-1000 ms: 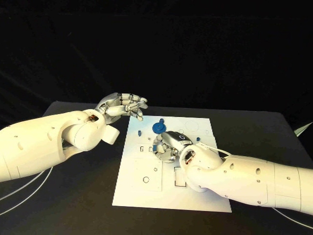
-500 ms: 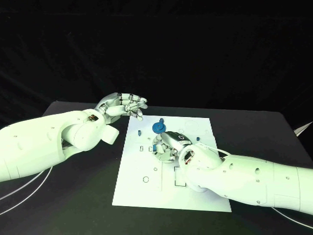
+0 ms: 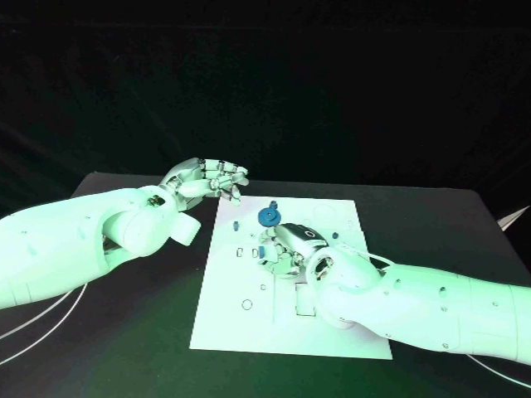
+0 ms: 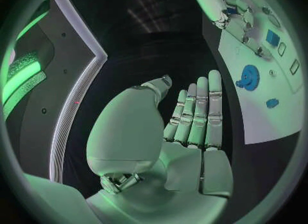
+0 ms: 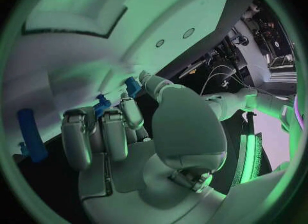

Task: Assemble the parts on the task board

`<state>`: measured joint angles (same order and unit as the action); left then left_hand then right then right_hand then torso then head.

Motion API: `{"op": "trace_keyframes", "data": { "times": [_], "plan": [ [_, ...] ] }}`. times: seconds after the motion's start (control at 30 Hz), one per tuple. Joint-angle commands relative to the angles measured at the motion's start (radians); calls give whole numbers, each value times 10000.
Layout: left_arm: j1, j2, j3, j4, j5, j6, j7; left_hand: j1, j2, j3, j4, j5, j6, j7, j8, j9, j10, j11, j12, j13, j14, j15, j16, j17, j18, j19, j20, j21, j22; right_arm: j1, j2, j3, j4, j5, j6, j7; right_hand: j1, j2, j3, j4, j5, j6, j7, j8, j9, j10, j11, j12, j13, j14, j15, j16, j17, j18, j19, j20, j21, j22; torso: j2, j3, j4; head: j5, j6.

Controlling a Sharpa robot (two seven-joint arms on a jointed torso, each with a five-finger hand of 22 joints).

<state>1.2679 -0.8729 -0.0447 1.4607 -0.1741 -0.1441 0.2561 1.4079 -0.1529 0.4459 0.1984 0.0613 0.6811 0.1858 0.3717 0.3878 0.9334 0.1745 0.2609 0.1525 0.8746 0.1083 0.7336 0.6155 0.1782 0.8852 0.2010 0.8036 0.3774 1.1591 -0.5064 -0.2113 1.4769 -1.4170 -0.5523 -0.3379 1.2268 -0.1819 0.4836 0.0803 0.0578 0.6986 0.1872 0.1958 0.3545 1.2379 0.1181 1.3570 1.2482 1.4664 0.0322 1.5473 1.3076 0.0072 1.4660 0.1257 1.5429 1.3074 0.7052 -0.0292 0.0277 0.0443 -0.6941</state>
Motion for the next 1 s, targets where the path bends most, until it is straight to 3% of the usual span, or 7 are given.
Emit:
{"op": "trace_keyframes", "data": {
  "times": [0.03,0.33,0.4,0.47,0.6,0.8,1.0],
  "plan": [
    [3,7,3,-33,-274,72,12,-141,24,-26,65,-39,321,239,53,6,388,-226,147,10,268,-156,-83,-20,83,191,-119,-46,-57,12,-298,30,344,166,-897,532,55,-131,-323,91,-51,-78,189,-57,-43,-54,11,-55,-28,911,61,-44,2118,21,883,115,-45,2397,-21,11,-7,22,-6],
    [-10,73,-8,-161,-1229,-265,-538,-590,-204,-611,532,-10,724,114,149,129,1292,-558,1717,1054,2173,-594,1676,1192,53,1532,-571,1206,474,399,-1379,226,1358,1756,-1495,1984,731,164,-1386,521,142,332,190,105,-106,44,24,72,35,890,72,-85,2040,55,824,141,-167,2315,-55,1,-47,27,50],
    [-13,105,-13,-189,-1508,-324,-782,-598,-164,-793,610,18,850,-4,482,318,1197,-680,2682,1747,3661,-707,3679,3433,-161,2502,-723,2527,2181,532,-1641,262,1524,2260,-1357,2204,815,202,-1344,518,314,483,160,194,-96,108,-1,125,91,893,53,-78,2051,52,830,129,-157,2323,-82,9,-51,32,49],
    [-15,140,-17,-218,-1838,-325,-1175,-947,67,-1083,840,-2,1003,-176,1102,670,1069,-858,4539,3038,5638,-866,6714,7084,-659,4022,-857,4603,5460,698,-1925,288,1652,2925,-1107,2456,846,229,-1313,516,347,547,146,235,-91,113,-15,132,94,894,43,-75,2055,53,829,121,-161,2321,-107,16,-64,47,47],
    [-14,195,-19,-264,-2772,176,-2258,-1726,573,-1323,934,15,917,-411,2331,1451,957,-1064,7647,5577,6795,-1025,8199,9256,-1096,5120,-984,6232,8280,1028,-2452,312,1773,4298,-368,2901,864,319,-1235,541,372,655,120,310,-85,163,-40,168,135,903,23,-57,2088,56,823,103,-173,2313,-142,28,-80,73,22],
    [2,325,-9,-208,-4670,1368,-4098,-1769,785,-1128,909,16,1039,-627,2741,1716,2886,-1255,9988,8718,6962,-1207,8372,9552,-1317,5706,-1135,6815,9548,1478,-3138,321,1784,5973,648,3366,895,453,-1081,560,427,755,90,390,-95,-34,-74,36,-64,789,-15,-287,1675,209,554,67,-717,1931,-191,48,-102,96,-31],
    [16,605,-4,-235,-5529,1937,-5264,-1925,804,-1002,918,9,1089,-687,2703,1735,3958,-1326,11039,10355,6962,-1282,8372,9552,-1415,5959,-1221,7030,10068,1697,-3536,317,1668,6927,979,3593,879,329,-630,522,447,732,7,513,-196,-2370,-254,-2100,-2839,-606,-188,-3614,-2648,1091,-1096,-128,-4789,-937,-171,66,-100,111,-26]
  ]
}}
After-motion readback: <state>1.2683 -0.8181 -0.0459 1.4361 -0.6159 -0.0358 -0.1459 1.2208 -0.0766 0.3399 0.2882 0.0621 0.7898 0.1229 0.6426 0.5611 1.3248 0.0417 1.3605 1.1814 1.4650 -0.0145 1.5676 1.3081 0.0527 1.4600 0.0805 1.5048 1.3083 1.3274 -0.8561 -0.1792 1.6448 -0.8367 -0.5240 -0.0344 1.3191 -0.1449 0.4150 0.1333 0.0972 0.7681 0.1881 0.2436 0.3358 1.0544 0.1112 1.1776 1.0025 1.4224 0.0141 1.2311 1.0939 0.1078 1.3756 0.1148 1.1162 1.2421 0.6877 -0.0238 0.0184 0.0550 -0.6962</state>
